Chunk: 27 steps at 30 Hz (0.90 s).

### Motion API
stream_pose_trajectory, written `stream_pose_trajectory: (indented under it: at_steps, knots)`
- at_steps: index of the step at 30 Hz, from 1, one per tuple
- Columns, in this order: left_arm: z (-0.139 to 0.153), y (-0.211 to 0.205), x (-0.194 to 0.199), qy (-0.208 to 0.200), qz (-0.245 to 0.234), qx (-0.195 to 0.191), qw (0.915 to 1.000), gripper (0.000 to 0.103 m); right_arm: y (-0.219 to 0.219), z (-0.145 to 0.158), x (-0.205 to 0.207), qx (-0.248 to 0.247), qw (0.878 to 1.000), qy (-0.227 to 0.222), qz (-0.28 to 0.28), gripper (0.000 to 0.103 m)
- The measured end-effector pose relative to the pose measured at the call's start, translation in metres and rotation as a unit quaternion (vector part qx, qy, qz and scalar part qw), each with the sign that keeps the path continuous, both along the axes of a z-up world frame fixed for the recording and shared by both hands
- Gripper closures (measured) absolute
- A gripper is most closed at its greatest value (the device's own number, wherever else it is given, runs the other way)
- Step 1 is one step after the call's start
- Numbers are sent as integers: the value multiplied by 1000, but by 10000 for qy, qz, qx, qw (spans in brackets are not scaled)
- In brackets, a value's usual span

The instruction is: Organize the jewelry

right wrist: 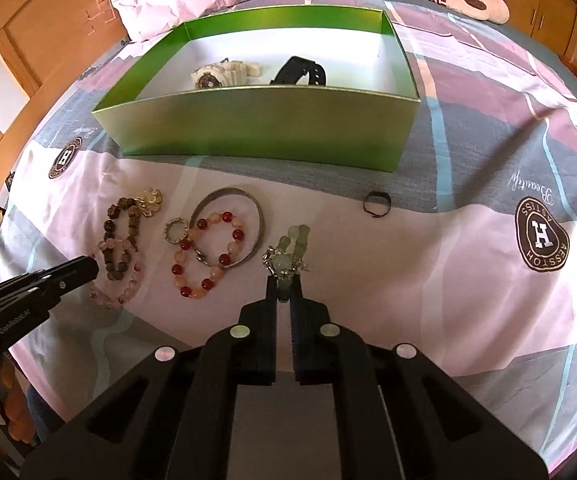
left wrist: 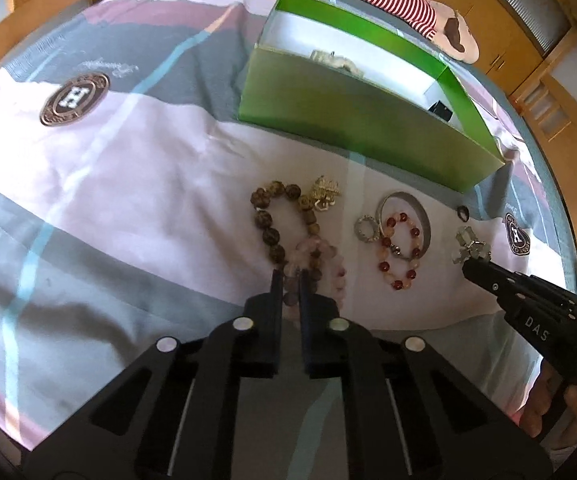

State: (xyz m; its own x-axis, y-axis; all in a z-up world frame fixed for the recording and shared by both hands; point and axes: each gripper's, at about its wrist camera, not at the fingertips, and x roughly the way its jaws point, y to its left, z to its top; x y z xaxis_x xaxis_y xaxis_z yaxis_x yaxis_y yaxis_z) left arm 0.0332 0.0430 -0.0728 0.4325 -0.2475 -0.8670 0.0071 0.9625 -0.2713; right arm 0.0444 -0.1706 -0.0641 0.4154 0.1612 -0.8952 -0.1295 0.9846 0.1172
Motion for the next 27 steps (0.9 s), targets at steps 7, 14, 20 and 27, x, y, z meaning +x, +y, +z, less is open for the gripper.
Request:
stream_pose_trajectory:
  at_steps: [7,14,20,27]
  knots:
    - [5,-6,-11,139,11,445,9989,95,1,7,-5,22,10000,-26,53,97]
    - [-10,0,-12,345,96,466,9983,92,12,-4,-9,-79,9997,154,157,95]
    - [-12,-2,-11,294,55,474,9984,70,18,3,-10,-400,9990,-103,150,41]
    - [-14,-4,-12,317,43,463,9984,60,18,2,-15,-580,9978,-99,316,41]
